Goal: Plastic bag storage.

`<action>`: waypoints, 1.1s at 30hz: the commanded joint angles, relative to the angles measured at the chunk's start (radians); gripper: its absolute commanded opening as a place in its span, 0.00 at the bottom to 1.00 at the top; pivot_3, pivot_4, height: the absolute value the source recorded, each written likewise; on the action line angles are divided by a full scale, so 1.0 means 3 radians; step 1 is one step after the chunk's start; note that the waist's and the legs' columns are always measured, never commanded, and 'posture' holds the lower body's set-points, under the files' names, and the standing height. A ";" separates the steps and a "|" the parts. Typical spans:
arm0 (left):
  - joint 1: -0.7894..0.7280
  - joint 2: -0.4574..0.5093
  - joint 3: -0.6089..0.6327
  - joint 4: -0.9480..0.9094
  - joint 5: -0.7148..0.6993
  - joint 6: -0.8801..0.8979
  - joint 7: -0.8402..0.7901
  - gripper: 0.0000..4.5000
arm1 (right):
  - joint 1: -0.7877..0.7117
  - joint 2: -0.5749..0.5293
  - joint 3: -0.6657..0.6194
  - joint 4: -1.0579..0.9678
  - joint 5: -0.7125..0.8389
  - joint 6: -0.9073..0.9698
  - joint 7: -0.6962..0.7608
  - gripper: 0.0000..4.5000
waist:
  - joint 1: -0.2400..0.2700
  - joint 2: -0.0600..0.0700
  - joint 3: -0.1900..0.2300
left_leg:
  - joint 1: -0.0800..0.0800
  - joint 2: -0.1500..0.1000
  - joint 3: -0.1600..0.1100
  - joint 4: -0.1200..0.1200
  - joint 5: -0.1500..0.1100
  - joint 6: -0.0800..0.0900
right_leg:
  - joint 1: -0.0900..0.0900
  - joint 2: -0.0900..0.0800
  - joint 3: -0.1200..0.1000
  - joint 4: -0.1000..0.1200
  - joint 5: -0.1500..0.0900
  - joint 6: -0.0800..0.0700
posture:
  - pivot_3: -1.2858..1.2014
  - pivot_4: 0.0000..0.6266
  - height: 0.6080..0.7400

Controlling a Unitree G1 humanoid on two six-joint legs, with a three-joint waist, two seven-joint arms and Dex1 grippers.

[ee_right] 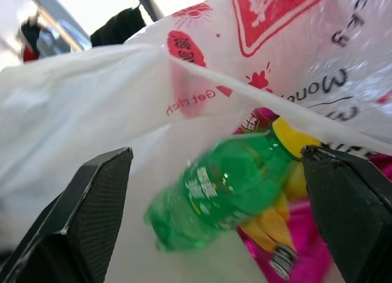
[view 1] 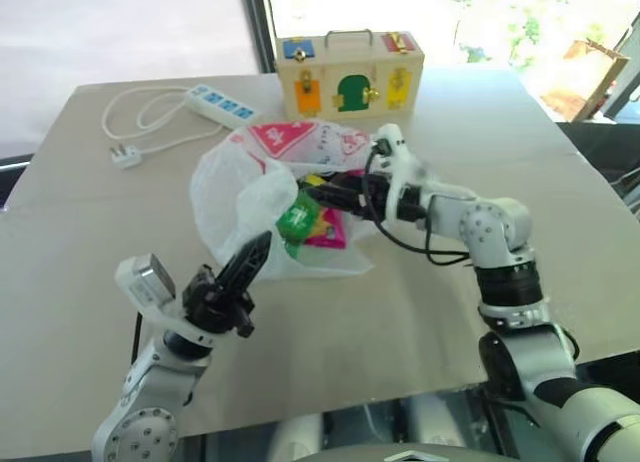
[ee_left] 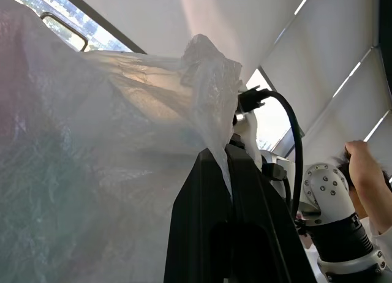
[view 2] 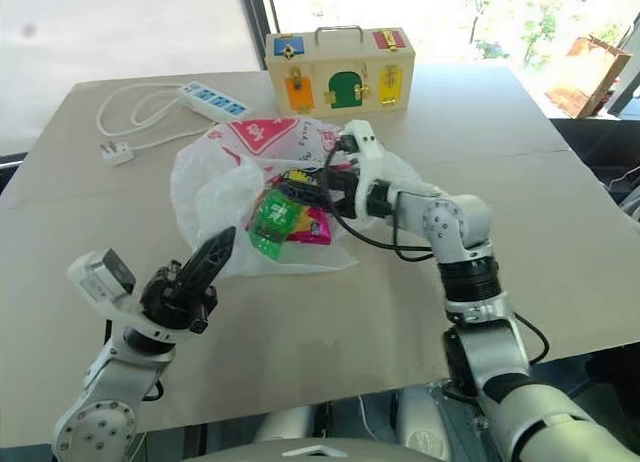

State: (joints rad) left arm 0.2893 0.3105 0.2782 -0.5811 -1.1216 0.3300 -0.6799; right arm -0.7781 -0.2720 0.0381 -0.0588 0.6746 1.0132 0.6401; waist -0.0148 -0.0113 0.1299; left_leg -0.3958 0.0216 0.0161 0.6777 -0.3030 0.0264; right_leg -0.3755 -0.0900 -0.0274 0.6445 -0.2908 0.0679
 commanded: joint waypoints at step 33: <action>0.0059 0.0159 0.0121 -0.0072 -0.0035 0.0043 0.0035 0.00 | 0.0247 -0.0614 -0.0392 0.0653 -0.0305 -0.0790 0.0809 0.00 | 0.0007 0.0001 0.0002 | 0.0014 0.0001 0.0003 -0.0012 -0.0002 0.0004 | -0.0001 0.0004 0.0037 -0.0003 0.0000 0.0000 | 0.52 0.24 1.00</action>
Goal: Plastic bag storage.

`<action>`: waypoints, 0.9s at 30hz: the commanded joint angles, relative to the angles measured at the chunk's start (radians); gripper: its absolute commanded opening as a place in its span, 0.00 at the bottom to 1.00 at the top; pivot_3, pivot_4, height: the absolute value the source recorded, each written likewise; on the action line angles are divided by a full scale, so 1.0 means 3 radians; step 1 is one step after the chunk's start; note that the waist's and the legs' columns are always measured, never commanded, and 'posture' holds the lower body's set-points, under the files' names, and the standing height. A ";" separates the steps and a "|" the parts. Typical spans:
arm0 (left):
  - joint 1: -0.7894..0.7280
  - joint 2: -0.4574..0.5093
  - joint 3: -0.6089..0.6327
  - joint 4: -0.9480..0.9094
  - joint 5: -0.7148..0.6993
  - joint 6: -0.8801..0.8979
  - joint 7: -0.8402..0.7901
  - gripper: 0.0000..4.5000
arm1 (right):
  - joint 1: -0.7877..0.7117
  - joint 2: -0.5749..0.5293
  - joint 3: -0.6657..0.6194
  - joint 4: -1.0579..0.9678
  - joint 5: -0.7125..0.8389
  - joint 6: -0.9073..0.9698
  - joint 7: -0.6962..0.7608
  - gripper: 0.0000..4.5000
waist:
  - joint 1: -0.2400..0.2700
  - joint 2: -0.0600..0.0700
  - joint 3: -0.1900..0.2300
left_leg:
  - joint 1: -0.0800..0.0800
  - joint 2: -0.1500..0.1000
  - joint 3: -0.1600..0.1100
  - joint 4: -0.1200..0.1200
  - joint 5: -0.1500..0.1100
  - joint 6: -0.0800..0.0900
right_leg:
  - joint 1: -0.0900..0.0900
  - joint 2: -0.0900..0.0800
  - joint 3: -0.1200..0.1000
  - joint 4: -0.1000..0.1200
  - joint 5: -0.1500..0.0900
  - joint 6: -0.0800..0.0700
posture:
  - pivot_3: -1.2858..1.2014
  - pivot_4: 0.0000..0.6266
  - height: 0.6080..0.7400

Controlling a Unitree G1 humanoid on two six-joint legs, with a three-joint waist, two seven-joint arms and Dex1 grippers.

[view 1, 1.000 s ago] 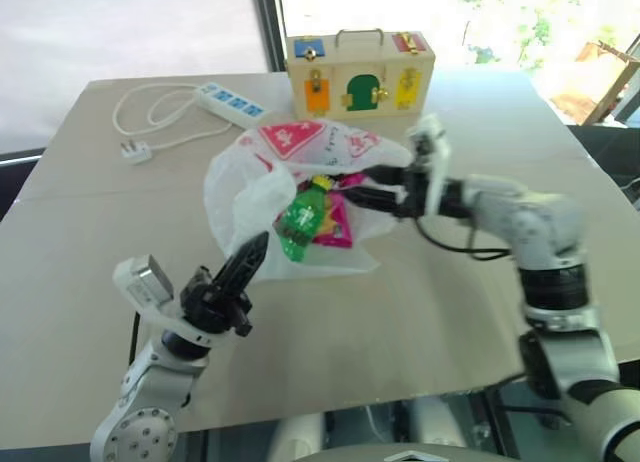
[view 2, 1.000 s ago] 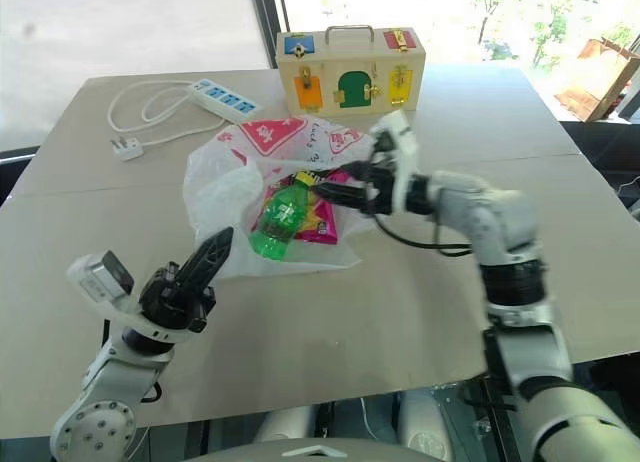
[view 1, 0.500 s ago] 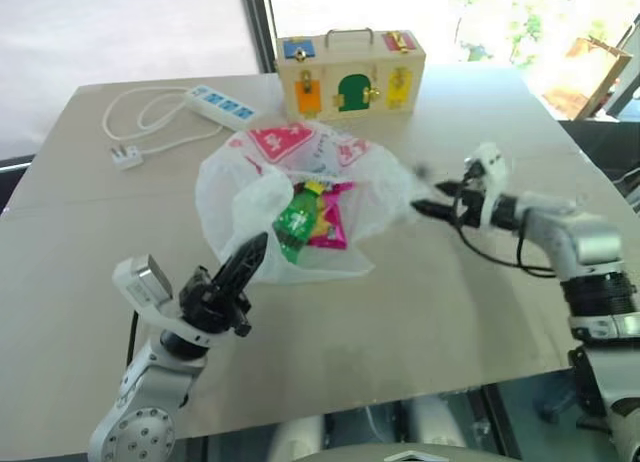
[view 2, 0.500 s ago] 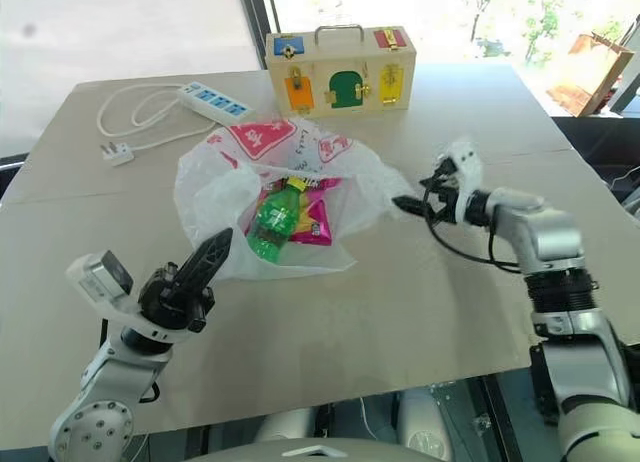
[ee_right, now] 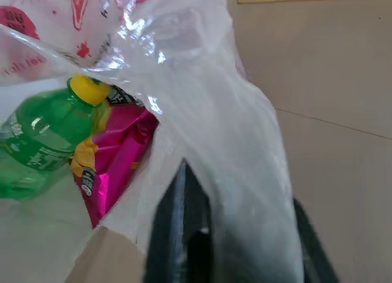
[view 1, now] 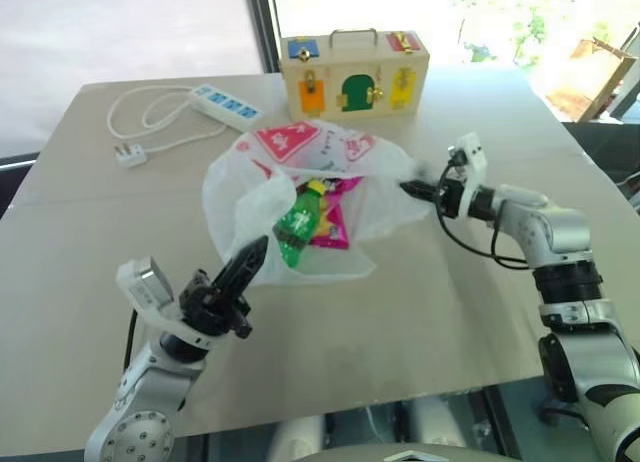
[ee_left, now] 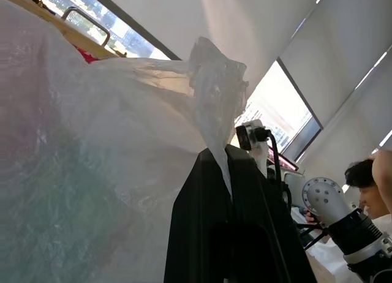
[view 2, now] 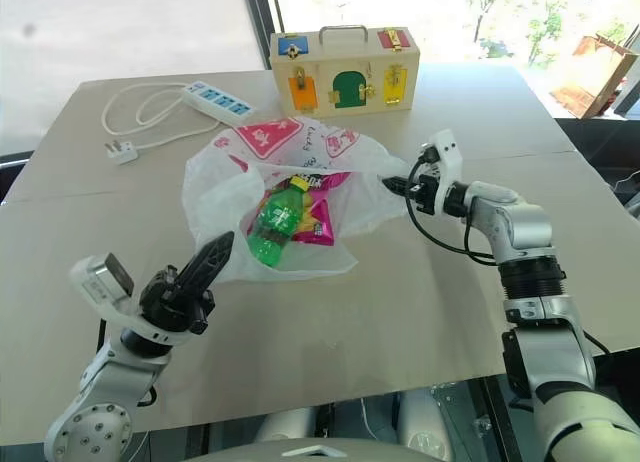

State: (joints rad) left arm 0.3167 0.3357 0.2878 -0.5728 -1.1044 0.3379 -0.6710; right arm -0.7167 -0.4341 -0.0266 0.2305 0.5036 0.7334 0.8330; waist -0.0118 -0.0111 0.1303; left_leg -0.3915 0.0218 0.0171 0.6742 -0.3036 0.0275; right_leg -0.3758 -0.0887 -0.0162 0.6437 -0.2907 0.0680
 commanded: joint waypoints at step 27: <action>-0.4099 0.1281 0.0677 0.2441 -0.0527 0.0534 0.1080 0.00 | -0.1640 -0.0010 -0.1672 0.0283 0.2377 0.0833 -0.1345 0.00 | -0.0204 -0.0009 0.0045 | -0.0009 -0.0045 -0.0092 -0.0010 0.0005 -0.0008 | -0.0009 -0.0011 -0.0075 0.0044 0.0008 0.0000 | 0.52 0.24 1.00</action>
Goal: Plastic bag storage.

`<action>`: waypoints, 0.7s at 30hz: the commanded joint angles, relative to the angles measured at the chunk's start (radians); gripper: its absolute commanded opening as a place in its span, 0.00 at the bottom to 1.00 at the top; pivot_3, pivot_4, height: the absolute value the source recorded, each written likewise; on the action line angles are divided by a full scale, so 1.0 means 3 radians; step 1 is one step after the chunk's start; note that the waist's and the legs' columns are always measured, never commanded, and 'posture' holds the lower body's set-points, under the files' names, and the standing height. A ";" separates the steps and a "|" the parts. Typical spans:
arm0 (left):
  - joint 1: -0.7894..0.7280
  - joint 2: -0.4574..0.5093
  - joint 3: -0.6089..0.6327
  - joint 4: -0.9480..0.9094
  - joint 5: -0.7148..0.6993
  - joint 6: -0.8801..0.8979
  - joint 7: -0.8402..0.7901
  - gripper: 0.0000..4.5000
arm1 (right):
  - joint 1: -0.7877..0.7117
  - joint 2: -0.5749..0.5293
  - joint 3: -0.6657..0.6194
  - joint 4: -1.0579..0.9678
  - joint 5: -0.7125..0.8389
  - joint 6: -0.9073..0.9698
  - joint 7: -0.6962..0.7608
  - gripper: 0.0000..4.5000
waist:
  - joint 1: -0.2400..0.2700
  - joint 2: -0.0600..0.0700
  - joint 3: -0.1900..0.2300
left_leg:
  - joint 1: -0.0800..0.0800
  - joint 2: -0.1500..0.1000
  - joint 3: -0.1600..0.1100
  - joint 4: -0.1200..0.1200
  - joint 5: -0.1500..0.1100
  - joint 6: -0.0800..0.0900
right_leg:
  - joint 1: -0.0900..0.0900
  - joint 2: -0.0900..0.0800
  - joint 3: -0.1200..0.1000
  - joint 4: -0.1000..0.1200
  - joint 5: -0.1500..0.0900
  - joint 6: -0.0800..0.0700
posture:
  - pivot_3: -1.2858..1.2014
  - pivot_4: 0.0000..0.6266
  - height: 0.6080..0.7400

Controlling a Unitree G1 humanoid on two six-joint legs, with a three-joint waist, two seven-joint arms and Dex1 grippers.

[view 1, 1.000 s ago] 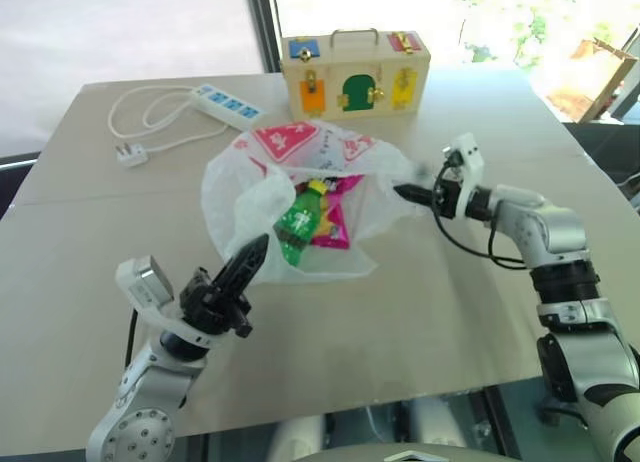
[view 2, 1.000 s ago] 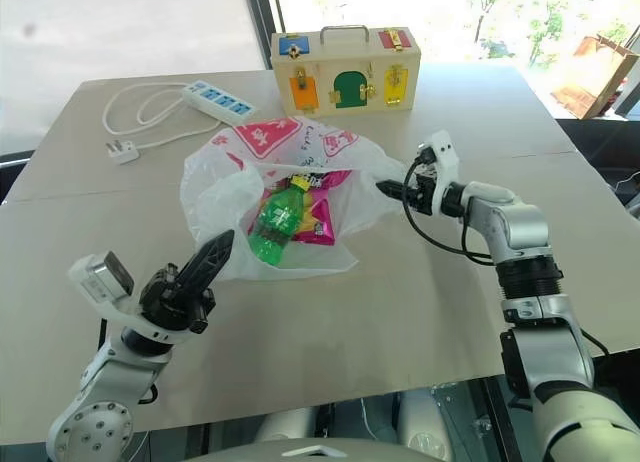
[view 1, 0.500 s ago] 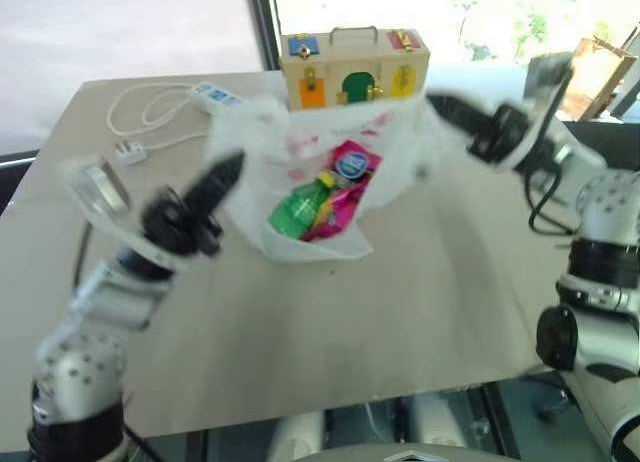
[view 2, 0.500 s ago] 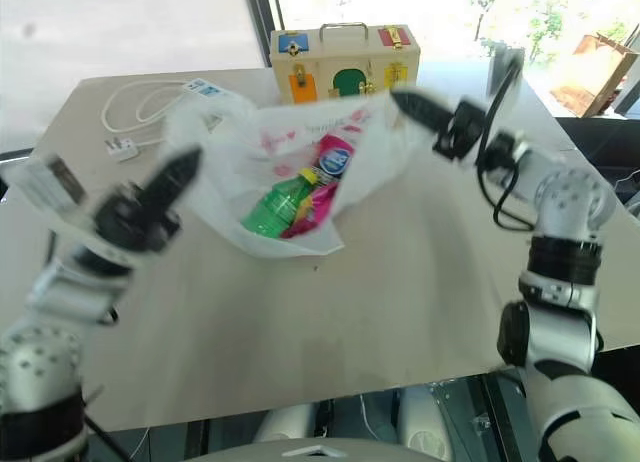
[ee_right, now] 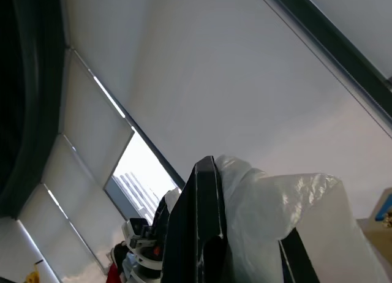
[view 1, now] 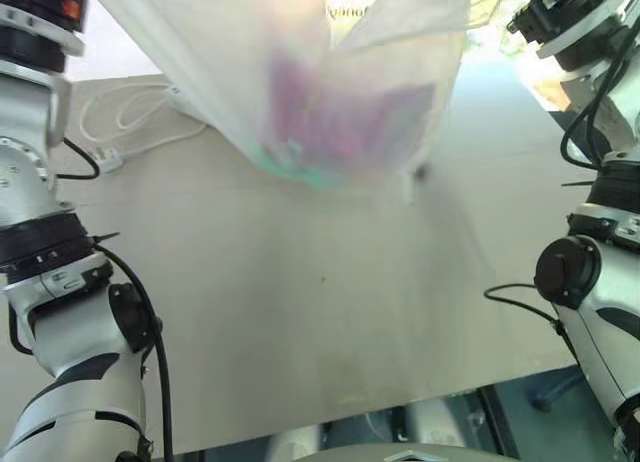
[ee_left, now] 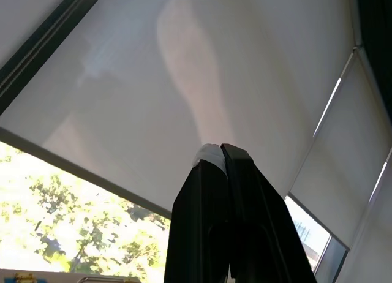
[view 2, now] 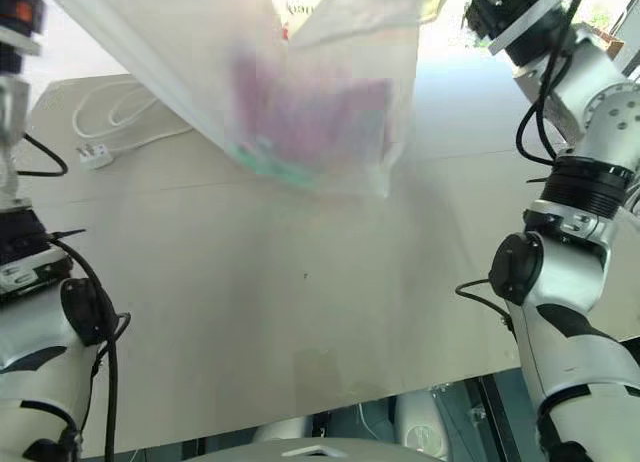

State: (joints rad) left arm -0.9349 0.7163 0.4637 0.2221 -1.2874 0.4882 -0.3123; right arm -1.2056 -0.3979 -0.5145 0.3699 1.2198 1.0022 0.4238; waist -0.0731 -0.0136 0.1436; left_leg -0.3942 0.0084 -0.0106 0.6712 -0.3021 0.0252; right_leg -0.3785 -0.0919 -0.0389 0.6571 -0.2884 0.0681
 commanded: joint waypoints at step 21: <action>0.2070 0.0070 0.0502 -0.1414 0.0104 0.0778 -0.0943 0.98 | 0.1705 -0.1609 0.0839 -0.1071 -0.0576 0.0238 0.2479 1.00 | 0.0024 0.0000 0.0002 | -0.0007 -0.0005 0.0003 0.0010 0.0000 0.0000 | 0.0012 -0.0017 -0.0002 -0.0042 0.0000 0.0003 | 0.52 0.24 1.00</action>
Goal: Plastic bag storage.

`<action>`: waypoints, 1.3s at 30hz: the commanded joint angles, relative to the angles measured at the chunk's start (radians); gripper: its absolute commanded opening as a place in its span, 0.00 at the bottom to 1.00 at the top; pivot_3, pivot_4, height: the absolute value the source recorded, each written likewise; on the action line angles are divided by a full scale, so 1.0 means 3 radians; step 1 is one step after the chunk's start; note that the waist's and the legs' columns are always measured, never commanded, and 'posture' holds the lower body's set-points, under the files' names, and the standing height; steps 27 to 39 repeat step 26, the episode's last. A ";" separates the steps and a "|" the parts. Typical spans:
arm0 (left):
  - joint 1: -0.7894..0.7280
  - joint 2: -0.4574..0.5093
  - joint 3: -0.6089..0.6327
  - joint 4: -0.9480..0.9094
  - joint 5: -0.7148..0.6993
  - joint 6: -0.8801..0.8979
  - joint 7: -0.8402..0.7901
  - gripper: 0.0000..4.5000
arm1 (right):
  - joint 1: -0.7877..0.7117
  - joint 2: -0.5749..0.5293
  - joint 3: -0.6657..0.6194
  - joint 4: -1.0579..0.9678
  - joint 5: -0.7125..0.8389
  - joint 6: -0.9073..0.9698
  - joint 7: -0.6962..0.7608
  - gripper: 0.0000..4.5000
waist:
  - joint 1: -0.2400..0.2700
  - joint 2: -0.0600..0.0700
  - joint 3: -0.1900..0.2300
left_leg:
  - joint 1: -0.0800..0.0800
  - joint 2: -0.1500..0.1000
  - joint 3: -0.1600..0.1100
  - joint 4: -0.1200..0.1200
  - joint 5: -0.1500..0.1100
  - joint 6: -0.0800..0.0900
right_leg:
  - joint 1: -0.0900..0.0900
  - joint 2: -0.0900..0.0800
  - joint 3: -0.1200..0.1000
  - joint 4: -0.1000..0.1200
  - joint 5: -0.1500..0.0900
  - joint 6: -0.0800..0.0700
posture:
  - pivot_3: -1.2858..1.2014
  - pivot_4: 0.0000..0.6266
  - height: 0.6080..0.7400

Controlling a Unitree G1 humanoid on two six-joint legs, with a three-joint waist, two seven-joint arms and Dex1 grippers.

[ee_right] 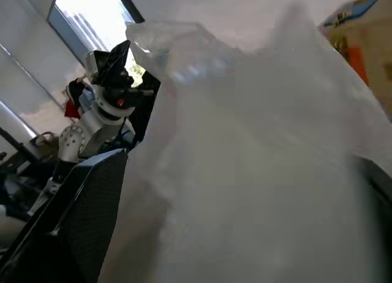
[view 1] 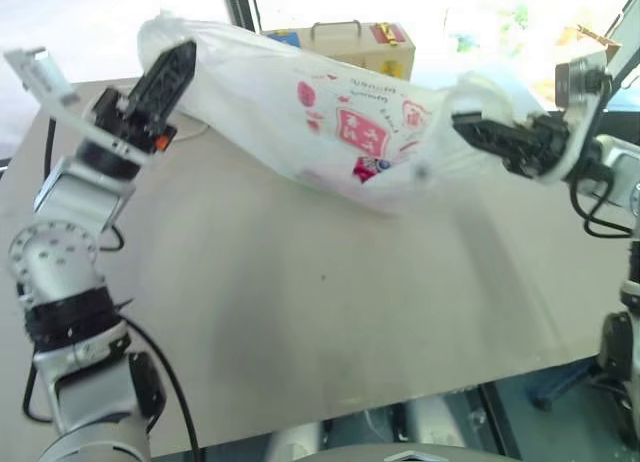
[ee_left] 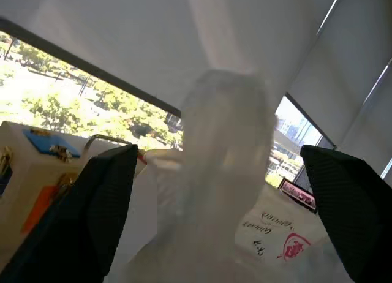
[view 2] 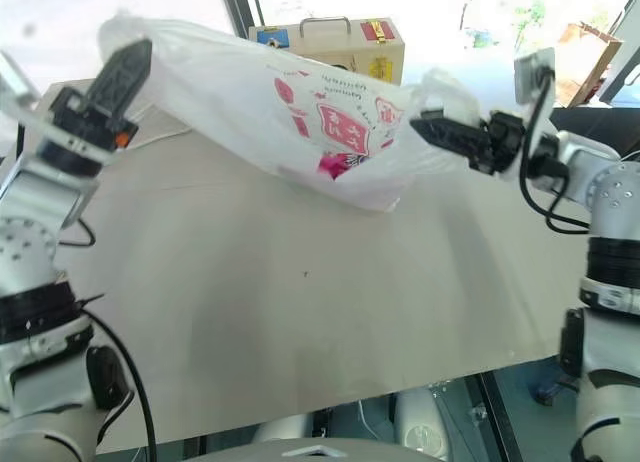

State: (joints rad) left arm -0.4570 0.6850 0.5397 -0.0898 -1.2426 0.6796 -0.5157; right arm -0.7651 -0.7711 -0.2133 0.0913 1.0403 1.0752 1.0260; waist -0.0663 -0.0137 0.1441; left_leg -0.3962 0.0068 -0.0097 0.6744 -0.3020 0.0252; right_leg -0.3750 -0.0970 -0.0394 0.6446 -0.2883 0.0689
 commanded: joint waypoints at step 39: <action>0.3757 -0.1023 -0.0037 -0.0639 0.2925 -0.2728 -0.0872 0.98 | 0.2060 0.0374 -0.0195 0.1008 -0.1936 -0.3961 0.0361 1.00 | 0.0221 0.0002 0.0000 | 0.0058 0.0003 0.0018 -0.0007 -0.0006 0.0010 | 0.0046 -0.0017 0.0037 -0.0018 0.0006 0.0007 | 0.52 0.24 1.00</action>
